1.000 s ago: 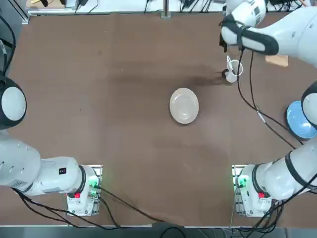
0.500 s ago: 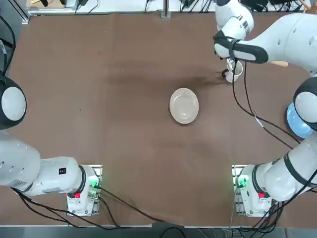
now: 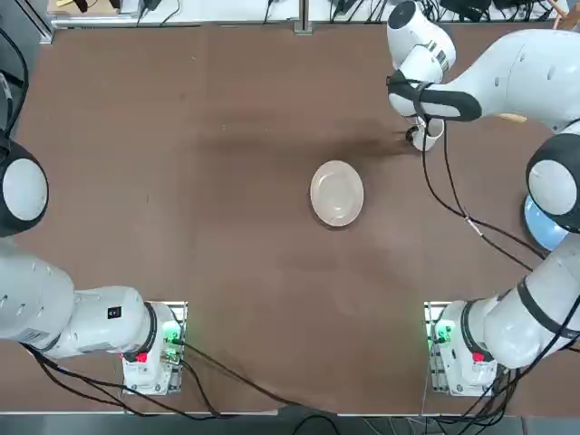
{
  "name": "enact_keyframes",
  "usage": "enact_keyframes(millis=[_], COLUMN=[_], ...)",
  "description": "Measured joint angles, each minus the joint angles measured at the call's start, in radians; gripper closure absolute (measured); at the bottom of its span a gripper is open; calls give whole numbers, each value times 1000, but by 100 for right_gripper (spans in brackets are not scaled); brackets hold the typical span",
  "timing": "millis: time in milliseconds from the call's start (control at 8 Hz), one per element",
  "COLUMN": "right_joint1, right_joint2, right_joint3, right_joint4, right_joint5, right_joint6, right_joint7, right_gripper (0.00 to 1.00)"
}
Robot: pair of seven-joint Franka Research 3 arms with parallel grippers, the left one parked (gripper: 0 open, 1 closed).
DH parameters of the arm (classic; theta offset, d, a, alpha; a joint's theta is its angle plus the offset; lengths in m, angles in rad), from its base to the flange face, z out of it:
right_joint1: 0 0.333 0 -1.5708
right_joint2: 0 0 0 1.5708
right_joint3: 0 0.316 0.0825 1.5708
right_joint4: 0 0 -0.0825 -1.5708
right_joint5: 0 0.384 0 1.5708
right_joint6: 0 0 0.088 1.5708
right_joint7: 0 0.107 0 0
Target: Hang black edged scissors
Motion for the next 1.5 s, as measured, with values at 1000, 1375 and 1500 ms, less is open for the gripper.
enact_keyframes(millis=[1000, 1375, 1500], right_joint1=[1, 12, 13], right_joint2=[27, 20, 20], right_joint3=[0, 0, 0], right_joint4=[0, 15, 38], right_joint5=[-28, -38, -38], right_joint6=[-2, -25, -42], right_joint7=[5, 9, 9], right_gripper=[72, 86, 86])
